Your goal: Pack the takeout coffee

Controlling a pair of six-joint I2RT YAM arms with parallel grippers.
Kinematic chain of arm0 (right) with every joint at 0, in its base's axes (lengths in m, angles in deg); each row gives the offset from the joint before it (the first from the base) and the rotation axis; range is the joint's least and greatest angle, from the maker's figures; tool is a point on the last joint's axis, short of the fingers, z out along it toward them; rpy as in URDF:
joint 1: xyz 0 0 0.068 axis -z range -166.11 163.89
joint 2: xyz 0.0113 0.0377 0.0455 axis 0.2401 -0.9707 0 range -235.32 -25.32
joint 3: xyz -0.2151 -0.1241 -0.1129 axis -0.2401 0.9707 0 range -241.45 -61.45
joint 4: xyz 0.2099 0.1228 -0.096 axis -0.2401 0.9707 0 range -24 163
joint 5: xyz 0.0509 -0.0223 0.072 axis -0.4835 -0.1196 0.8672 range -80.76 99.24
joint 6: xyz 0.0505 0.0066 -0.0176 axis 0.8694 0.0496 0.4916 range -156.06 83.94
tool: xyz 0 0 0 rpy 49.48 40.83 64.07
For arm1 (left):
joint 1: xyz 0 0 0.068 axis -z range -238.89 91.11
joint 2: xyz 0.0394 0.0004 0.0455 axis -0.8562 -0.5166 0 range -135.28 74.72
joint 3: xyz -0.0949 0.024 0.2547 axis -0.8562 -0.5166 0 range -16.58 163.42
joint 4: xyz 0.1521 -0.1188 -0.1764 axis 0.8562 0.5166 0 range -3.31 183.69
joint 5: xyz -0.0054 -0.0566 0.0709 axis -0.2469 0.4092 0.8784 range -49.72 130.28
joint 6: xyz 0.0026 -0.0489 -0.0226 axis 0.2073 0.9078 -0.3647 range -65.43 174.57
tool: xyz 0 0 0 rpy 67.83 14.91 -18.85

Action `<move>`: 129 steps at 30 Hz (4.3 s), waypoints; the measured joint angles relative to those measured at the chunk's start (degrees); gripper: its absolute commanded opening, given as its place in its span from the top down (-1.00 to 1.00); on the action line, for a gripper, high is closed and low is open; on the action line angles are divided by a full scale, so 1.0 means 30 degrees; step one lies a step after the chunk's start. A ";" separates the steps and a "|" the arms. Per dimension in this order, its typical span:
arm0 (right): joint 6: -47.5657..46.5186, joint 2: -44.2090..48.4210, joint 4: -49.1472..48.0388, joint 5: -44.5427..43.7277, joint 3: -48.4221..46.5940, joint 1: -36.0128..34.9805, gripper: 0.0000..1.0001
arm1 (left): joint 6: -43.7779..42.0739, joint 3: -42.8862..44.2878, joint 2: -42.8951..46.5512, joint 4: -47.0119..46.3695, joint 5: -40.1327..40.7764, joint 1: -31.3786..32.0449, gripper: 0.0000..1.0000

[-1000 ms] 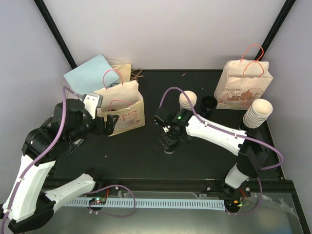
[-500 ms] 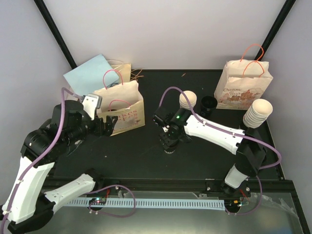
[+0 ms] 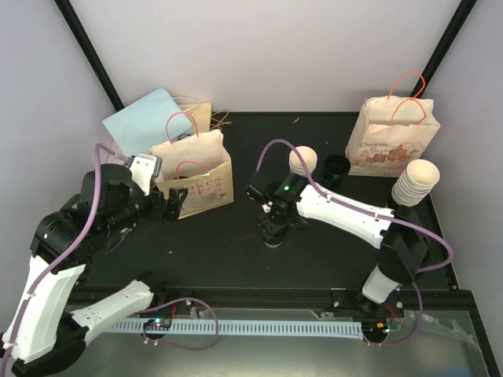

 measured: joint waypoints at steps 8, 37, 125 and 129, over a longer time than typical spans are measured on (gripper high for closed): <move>-0.0153 0.0911 0.0146 -0.0401 -0.0481 0.0000 -0.46 | -0.0481 0.0750 -0.0787 0.1224 0.2200 -0.0794 -0.98; -0.1501 0.5486 0.0576 -0.0182 -0.0874 0.0000 -0.44 | -1.0499 0.3497 -1.1191 -0.2630 -0.2951 -0.8881 -0.96; -0.3949 1.0520 0.1093 0.1137 -0.5617 -0.1574 -0.27 | -1.4105 -0.3876 -0.5588 -0.9143 -0.6841 0.0503 0.97; -0.4277 0.9653 0.0648 0.0211 -0.4357 -0.3206 -0.27 | -1.4112 -0.4138 -0.5508 -0.9151 -0.6841 0.0670 0.97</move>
